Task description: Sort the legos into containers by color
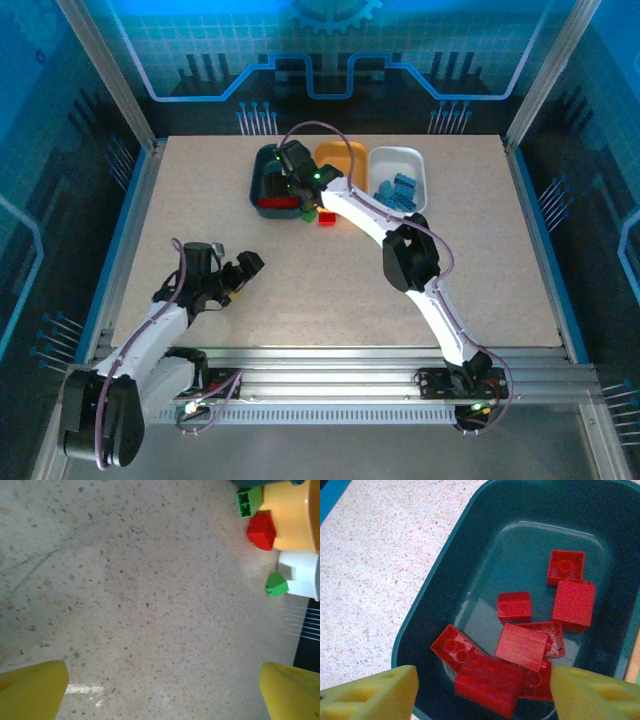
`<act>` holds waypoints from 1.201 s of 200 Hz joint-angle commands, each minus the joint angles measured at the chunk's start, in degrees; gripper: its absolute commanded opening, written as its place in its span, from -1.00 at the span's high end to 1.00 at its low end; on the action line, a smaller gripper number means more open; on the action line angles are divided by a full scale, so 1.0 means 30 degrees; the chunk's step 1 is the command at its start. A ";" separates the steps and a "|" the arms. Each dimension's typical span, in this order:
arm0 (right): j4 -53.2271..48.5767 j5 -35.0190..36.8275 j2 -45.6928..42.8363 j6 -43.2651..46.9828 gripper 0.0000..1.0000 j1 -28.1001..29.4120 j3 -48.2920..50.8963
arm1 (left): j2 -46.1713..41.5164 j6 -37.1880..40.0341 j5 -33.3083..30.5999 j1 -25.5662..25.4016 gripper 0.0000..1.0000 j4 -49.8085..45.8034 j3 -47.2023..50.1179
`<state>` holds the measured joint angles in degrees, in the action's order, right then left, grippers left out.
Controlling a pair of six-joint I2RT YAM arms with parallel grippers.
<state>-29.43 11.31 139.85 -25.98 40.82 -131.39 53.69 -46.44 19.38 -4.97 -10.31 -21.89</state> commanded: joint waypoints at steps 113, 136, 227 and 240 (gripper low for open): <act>0.5628 0.3868 -0.9129 -0.5025 -0.46 -0.0011 1.8149 | 0.1804 -0.0964 0.2045 -0.0532 -0.98 0.2614 0.0806; 0.4936 0.3854 -0.7513 -0.4830 -0.49 -0.0216 1.6579 | 0.1591 -0.1122 0.1968 -0.0569 -0.98 0.2703 0.1069; 0.2692 0.4743 -0.3712 -0.4364 -0.46 -0.0937 1.2172 | 0.1000 -0.0507 0.1539 -0.0569 -0.98 0.1875 0.0970; 0.2690 0.4639 -0.3472 -0.4262 -0.42 -0.0966 1.1986 | 0.1322 -0.0369 0.1596 -0.0562 -0.98 0.1897 0.0830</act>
<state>-18.90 24.05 127.02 -39.38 38.50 -93.41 56.45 -49.15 23.88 -6.50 -4.08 -19.29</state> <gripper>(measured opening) 0.724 0.990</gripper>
